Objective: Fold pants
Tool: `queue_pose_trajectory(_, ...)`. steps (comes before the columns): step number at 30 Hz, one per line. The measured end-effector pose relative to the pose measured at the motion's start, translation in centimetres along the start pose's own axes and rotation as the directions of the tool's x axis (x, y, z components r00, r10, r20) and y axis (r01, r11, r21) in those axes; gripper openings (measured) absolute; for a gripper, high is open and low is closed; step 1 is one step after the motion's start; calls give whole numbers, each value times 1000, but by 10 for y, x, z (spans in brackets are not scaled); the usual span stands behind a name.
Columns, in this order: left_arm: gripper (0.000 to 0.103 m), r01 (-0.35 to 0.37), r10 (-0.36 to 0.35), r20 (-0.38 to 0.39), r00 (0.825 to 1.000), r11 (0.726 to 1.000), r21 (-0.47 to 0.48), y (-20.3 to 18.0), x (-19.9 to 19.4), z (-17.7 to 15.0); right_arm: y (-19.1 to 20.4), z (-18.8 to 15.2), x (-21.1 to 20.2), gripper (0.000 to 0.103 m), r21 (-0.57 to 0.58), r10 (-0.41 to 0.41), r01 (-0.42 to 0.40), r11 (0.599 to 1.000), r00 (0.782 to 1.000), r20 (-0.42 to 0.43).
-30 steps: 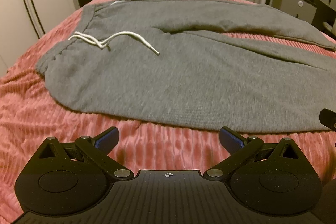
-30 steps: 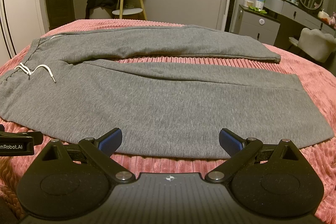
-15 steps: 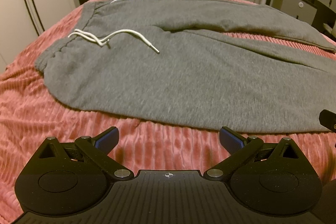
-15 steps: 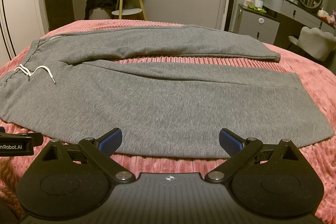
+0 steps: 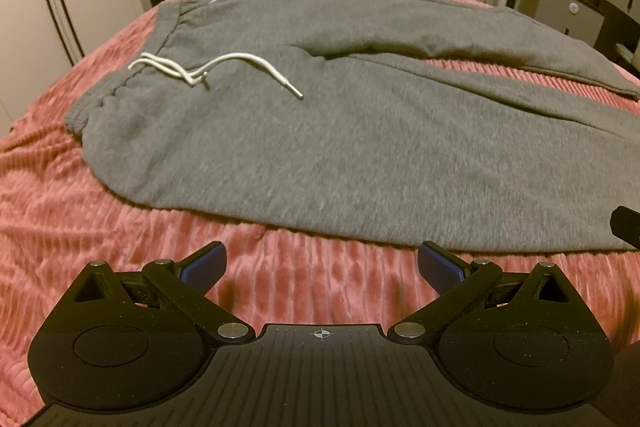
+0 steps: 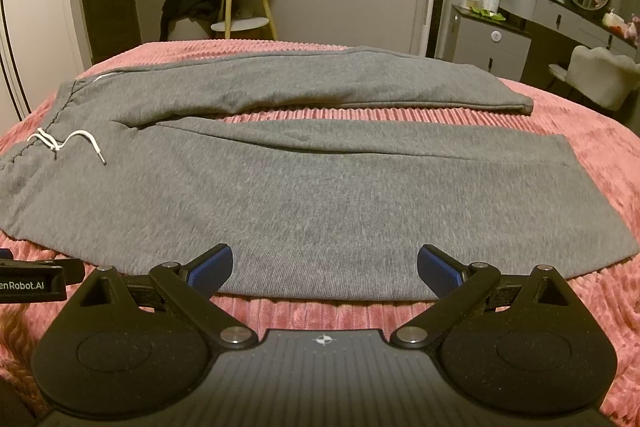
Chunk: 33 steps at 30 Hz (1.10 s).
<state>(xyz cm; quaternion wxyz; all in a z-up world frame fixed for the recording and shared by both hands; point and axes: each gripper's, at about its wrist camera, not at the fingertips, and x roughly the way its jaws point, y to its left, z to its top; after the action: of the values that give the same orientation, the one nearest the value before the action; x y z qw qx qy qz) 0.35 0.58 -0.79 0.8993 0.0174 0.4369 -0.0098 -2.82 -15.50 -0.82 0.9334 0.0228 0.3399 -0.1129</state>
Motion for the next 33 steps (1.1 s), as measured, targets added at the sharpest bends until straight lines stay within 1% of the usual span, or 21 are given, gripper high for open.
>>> queue_pose_trajectory(16,103,6,-6,-3,1000,1000,-8,2,2,0,0,0,0,99,1,2,-2,1000,1000,-1)
queue_pose_trajectory(33,103,13,-13,-21,1000,1000,-25,4,4,3,-4,0,4,99,23,25,-25,999,1000,-12)
